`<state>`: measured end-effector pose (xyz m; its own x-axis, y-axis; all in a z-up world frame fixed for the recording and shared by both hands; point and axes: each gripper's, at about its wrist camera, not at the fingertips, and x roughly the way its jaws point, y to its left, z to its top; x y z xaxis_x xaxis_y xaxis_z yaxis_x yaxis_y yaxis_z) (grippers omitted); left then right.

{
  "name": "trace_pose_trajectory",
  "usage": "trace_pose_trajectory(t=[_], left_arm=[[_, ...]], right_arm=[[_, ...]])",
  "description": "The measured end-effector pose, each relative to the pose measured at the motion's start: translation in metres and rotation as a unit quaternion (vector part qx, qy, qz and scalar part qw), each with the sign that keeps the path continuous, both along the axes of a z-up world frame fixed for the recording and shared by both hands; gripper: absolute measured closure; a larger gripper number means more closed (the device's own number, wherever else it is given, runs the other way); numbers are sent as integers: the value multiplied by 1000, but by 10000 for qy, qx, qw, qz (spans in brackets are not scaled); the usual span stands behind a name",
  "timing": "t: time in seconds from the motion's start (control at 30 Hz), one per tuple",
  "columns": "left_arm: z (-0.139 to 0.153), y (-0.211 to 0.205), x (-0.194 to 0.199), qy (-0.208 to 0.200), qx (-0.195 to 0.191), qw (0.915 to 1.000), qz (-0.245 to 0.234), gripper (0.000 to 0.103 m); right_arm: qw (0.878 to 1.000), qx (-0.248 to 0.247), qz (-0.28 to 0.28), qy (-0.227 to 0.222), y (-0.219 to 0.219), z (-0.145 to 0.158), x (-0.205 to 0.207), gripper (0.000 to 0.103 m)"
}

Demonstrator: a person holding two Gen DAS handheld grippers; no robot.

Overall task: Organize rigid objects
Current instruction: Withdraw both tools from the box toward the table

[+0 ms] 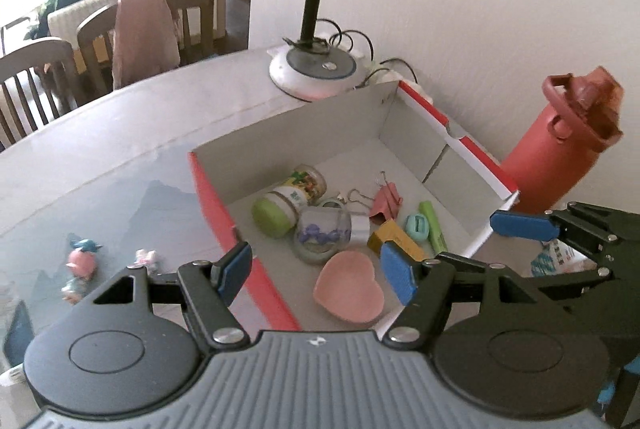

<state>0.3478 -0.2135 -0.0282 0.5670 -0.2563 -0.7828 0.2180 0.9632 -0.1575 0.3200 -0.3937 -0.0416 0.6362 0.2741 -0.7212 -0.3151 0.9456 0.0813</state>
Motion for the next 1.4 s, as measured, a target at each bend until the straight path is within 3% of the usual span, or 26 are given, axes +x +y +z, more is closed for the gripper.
trace_pose_trajectory(t=[0.57,1.0,1.07,1.27,1.37,1.4], left_arm=[[25,103,-103,-339,-322,9987,180,25],[6,183,-157,-302,-543,9972,418,22],[3,193,-164,-310,-580,9968,454,16],[-3,217,-175,-343,-599,9962,536,14],[-9,227,-175,-332,-665,9958,531,0],[-11,231,-174,-336,-680,9957,534,0]], right_arm=[[9975,535,389,-265,71,24,-78,15],[9963,644,539,-202,126,15,-108,11],[9966,574,567,-186,133,12,-110,11],[9967,456,648,-146,156,7,-108,11],[9962,394,760,-135,166,6,-105,11],[9960,376,802,-125,169,5,-101,11]])
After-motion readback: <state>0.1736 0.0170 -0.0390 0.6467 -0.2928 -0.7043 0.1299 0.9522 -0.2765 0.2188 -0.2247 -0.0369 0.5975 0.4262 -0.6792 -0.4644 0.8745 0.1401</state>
